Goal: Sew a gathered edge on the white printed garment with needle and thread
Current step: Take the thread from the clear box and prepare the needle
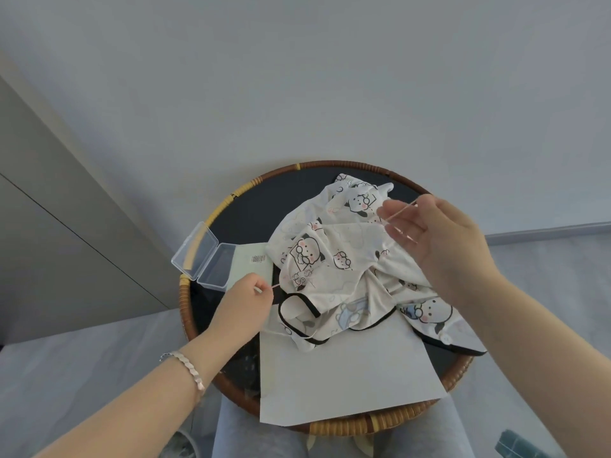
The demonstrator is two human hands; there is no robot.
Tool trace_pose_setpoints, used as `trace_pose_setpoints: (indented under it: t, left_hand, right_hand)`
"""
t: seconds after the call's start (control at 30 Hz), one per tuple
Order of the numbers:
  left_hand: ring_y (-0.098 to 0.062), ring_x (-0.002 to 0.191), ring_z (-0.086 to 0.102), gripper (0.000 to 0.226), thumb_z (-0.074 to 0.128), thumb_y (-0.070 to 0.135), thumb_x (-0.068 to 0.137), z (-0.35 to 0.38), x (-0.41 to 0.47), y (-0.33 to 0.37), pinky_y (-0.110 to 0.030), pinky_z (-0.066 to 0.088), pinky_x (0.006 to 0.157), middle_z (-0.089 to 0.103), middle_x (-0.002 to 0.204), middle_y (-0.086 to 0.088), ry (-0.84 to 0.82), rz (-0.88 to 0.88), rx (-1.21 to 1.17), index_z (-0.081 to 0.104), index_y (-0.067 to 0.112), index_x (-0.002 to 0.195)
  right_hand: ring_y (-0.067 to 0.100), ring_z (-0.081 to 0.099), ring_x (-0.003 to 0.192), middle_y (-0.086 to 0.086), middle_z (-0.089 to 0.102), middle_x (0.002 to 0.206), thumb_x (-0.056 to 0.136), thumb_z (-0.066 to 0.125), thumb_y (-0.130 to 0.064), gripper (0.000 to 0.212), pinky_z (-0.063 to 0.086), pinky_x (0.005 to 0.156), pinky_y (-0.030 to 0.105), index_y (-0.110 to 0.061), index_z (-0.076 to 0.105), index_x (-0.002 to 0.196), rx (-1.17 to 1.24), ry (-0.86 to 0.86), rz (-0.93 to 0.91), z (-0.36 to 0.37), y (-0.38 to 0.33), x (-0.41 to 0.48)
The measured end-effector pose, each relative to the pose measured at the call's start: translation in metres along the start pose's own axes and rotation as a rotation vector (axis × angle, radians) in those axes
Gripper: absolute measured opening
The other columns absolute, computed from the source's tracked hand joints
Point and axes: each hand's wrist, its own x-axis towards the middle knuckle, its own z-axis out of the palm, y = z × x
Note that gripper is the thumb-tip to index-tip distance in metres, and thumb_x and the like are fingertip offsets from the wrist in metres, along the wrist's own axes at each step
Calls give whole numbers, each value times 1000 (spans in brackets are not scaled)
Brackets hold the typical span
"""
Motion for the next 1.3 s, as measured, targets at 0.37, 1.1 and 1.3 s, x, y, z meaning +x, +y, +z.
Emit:
trace_pose_setpoints:
  t: [0.37,1.1,1.3]
  left_hand:
    - [-8,48,51,9,58,14,89,9,-25,90,-22,53,63,54,48,9,-423,466,-518,65,13,95]
    - [-25,95,69,23,47,23,94,-18,-13,55,-52,55,76,71,102,-12,-628,-209,-1163,58,14,77]
    - [-21,104,65,26,40,25,97,-25,-21,64,-49,56,77,70,109,-8,-646,-83,-1105,54,16,77]
  right_hand:
    - [7,31,45,-6,38,53,98,41,-21,22,34,43,16,-21,45,76,-398,-25,-150,14,-1,-3]
    - [2,51,76,-8,59,80,89,56,-19,11,39,68,9,-26,63,86,-985,-262,-376,-8,45,-31]
    - [-7,47,63,-17,52,75,89,55,-22,12,37,61,7,-31,57,82,-874,-378,-221,12,53,-28]
